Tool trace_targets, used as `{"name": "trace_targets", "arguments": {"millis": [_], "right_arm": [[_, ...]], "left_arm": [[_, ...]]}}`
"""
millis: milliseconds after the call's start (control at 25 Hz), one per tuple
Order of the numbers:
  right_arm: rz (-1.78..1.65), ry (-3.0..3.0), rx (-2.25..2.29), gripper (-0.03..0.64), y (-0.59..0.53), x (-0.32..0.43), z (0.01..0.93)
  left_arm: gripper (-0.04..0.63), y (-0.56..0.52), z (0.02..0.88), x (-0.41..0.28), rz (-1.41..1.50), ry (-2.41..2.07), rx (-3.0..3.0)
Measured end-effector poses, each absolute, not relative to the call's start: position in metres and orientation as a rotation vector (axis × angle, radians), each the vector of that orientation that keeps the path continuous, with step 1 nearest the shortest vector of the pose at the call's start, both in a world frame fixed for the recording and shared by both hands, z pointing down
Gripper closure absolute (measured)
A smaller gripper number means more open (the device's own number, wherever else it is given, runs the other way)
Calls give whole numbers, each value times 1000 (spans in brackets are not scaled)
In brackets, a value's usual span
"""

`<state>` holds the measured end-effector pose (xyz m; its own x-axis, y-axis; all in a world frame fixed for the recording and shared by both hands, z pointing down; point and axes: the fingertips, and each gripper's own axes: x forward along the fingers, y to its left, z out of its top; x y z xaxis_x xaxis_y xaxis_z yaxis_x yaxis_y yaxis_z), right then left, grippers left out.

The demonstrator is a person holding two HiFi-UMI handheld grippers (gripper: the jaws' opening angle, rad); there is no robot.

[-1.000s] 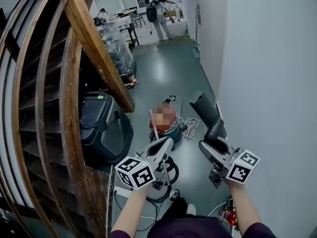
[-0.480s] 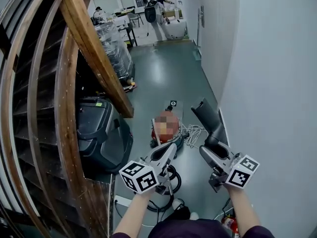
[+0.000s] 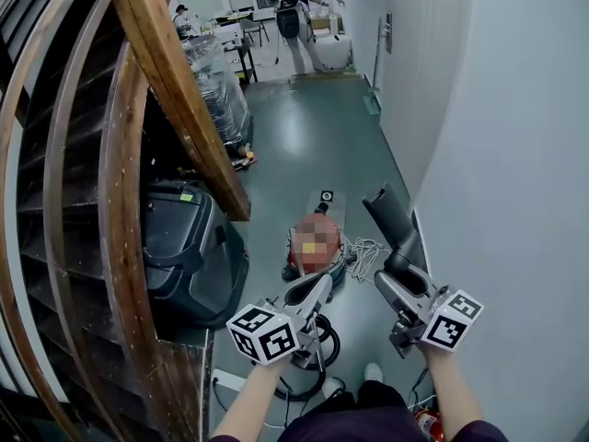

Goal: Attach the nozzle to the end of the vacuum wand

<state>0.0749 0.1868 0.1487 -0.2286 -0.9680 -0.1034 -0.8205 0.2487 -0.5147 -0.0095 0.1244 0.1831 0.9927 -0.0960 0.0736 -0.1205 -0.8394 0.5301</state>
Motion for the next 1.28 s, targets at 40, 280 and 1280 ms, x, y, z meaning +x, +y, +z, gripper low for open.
{"name": "trace_targets", "arguments": {"millis": [40,280,1280], "right_arm": [[-502,2127,-1632,431,181,76,149],[-534,2144,-1608,431,144,83,159],[-820,2306,-1356,432,-75,182,254]], "left_arm": [[591,120,185,-10,59,-155,2570],[591,90,200,-6,62,-198,2544],[591,-81,292,61,84,-626,2343]]}}
